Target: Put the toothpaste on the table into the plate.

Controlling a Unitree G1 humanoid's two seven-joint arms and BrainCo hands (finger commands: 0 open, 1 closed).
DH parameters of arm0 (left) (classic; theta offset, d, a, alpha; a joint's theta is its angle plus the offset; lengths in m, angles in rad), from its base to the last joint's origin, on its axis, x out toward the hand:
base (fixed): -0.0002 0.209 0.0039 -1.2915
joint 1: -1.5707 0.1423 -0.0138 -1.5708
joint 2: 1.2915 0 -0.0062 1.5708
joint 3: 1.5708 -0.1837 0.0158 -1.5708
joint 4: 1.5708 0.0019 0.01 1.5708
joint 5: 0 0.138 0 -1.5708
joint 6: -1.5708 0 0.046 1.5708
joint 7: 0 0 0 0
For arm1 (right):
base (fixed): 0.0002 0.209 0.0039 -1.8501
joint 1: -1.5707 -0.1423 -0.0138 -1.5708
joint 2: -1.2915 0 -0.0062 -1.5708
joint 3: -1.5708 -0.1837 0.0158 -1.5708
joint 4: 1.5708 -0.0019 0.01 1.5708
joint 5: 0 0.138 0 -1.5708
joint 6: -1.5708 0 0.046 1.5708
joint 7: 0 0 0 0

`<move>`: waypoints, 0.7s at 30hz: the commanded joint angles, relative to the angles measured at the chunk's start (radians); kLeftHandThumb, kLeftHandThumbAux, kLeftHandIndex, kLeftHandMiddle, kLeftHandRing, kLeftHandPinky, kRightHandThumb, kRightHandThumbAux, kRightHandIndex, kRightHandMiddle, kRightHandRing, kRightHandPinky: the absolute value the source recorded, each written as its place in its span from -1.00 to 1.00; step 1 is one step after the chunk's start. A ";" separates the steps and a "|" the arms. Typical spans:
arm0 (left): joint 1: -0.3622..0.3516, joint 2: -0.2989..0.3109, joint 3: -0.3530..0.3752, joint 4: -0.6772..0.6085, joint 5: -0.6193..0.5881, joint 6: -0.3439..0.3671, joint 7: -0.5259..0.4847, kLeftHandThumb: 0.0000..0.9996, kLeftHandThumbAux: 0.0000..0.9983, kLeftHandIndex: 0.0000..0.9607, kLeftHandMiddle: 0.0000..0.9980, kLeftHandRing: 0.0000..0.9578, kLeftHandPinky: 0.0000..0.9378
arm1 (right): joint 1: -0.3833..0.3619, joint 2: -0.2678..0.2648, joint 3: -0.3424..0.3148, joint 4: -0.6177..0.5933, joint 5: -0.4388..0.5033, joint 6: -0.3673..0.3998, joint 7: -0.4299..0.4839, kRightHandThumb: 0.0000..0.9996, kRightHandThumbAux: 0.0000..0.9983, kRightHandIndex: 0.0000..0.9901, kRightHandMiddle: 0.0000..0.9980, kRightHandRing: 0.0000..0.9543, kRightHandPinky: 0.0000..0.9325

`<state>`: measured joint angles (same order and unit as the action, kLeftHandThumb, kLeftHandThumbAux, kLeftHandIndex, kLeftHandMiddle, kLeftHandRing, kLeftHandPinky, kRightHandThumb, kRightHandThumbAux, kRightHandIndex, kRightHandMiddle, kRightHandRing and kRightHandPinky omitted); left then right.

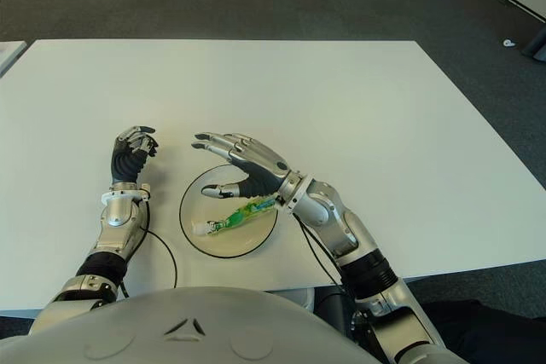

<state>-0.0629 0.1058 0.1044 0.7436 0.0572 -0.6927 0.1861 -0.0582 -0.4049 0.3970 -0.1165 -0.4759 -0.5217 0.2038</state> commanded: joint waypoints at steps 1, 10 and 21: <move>0.026 -0.007 -0.002 0.055 0.005 -0.012 -0.010 0.39 0.44 -0.09 0.39 0.42 0.34 | 0.013 0.021 -0.029 0.031 0.031 -0.040 -0.040 -0.45 -0.80 -1.00 -1.00 -1.00 -1.00; 0.027 -0.006 -0.002 0.053 0.009 0.010 -0.002 0.39 0.44 -0.09 0.40 0.43 0.36 | 0.044 0.072 -0.086 0.057 0.121 -0.087 -0.097 -0.68 -0.69 -1.00 -1.00 -1.00 -1.00; 0.027 0.000 -0.005 0.051 0.011 0.005 -0.012 0.39 0.44 -0.09 0.38 0.40 0.32 | 0.099 0.248 -0.158 0.174 0.287 -0.072 -0.202 -0.93 -0.31 -1.00 -1.00 -1.00 -0.97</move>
<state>-0.0695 0.1089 0.1036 0.7551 0.0591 -0.6940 0.1829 0.0319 -0.2093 0.2530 0.0333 -0.2292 -0.6161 0.0241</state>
